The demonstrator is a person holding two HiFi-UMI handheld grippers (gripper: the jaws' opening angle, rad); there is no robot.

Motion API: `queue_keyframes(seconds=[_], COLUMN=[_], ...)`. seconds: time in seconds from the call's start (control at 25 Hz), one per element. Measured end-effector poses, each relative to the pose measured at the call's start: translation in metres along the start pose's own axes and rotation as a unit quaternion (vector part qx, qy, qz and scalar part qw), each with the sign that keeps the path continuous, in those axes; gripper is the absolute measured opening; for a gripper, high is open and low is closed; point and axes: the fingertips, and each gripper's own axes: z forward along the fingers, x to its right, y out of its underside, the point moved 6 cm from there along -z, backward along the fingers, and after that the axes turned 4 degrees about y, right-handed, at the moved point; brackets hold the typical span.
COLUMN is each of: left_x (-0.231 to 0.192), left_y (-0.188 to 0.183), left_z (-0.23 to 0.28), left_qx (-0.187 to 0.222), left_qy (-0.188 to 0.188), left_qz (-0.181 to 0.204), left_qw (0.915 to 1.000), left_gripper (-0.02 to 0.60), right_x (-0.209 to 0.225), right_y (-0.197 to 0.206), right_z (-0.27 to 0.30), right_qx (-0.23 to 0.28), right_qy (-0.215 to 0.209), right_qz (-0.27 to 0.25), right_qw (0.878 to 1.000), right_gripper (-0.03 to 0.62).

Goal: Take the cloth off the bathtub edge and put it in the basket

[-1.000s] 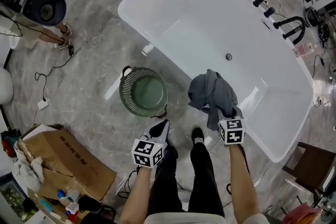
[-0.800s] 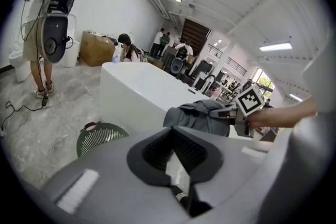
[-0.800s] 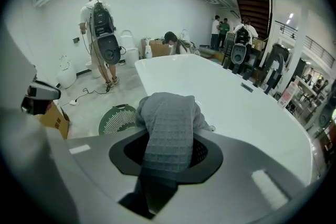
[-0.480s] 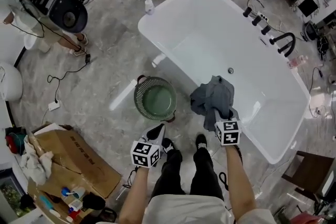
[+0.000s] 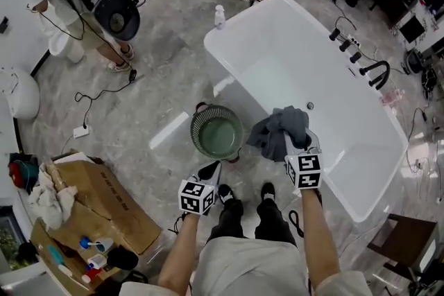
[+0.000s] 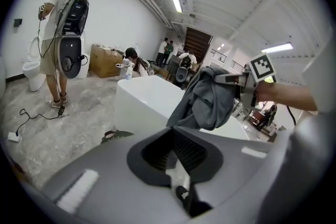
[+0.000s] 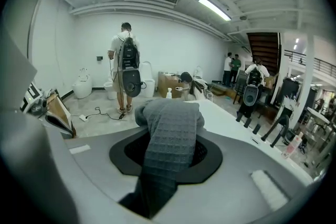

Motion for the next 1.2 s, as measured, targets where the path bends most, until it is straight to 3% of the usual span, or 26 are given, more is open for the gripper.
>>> queue_keyframes(seconds=[0.44,0.84,1.0,1.2], left_x=[-0.013,-0.023,-0.028,-0.036], left_y=[-0.042,-0.061,-0.058,-0.047], left_z=[-0.032,-0.053,-0.059,-0.066], left_qx=[0.035,0.067,0.071,0.067], left_qy=[-0.027,-0.053,-0.058,-0.065], left_qz=[0.017,0.014,0.008,-0.004], left_qw=[0.9989,0.9963,0.9957,0.9956], left_gripper=[0.054,0.054,0.054,0.054], right_x=[-0.053,-0.123,-0.139,-0.146], right_y=[-0.100,-0.212,-0.217,-0.177], right_z=[-0.023,-0.044,-0.040,-0.017], right_qx=[0.105,0.214,0.218,0.158], right_qy=[-0.060,-0.145,-0.163,-0.175], right_qz=[-0.036,-0.090,-0.081,-0.060], right_qw=[0.992,0.962,0.959,0.970], right_gripper=[0.109,0.110,0.110,0.110])
